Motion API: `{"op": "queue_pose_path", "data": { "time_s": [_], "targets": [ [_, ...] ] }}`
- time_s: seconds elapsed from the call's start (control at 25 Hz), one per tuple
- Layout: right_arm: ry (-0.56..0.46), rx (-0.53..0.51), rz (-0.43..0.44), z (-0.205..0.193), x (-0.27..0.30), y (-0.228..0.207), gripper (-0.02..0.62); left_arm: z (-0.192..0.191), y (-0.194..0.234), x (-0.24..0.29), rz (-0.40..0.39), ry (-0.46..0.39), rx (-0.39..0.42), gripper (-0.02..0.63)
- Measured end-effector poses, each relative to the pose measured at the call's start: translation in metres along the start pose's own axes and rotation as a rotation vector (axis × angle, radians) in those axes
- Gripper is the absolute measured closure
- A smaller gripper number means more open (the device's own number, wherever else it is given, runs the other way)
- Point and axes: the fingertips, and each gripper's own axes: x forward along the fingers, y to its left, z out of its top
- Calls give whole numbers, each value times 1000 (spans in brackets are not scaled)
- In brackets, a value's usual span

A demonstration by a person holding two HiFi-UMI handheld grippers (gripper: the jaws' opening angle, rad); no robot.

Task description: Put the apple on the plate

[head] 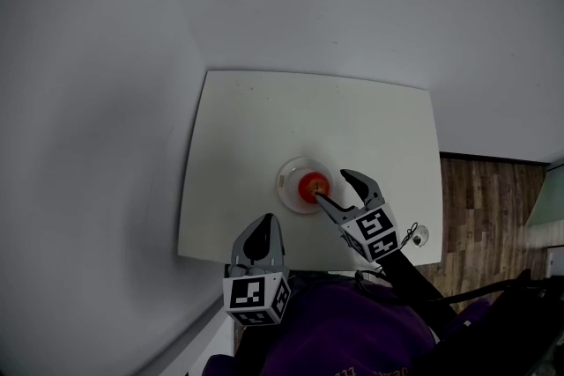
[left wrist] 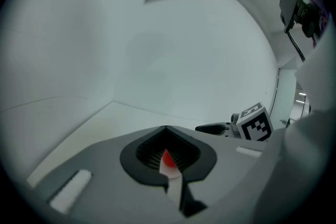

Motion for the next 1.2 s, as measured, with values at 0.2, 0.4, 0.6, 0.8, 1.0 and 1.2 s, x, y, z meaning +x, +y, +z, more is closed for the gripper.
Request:
{"op": "queue_pose_path", "data": {
  "time_s": [0.2, 0.4, 0.6, 0.8, 1.0, 1.2],
  "targets": [
    [-31, 18, -50, 1, -23, -3, 410, 0, -13, 1, -36, -4, 17, 601],
    [-48, 28, -101, 0, -41, -6, 566, -2, -23, -1, -57, -5, 29, 601],
    [-79, 43, -130, 3, -58, -10, 584, -1, -33, -2, -85, -5, 41, 601],
    [-84, 36, -166, 2, -70, -15, 585, -4, -42, -4, -101, -8, 53, 601],
    [-81, 17, -181, 1, -73, -16, 586, -3, -46, -4, -112, -9, 57, 601],
    [-85, 14, -185, 0, -77, -16, 586, -4, -46, -6, -111, -12, 59, 601]
  ]
}}
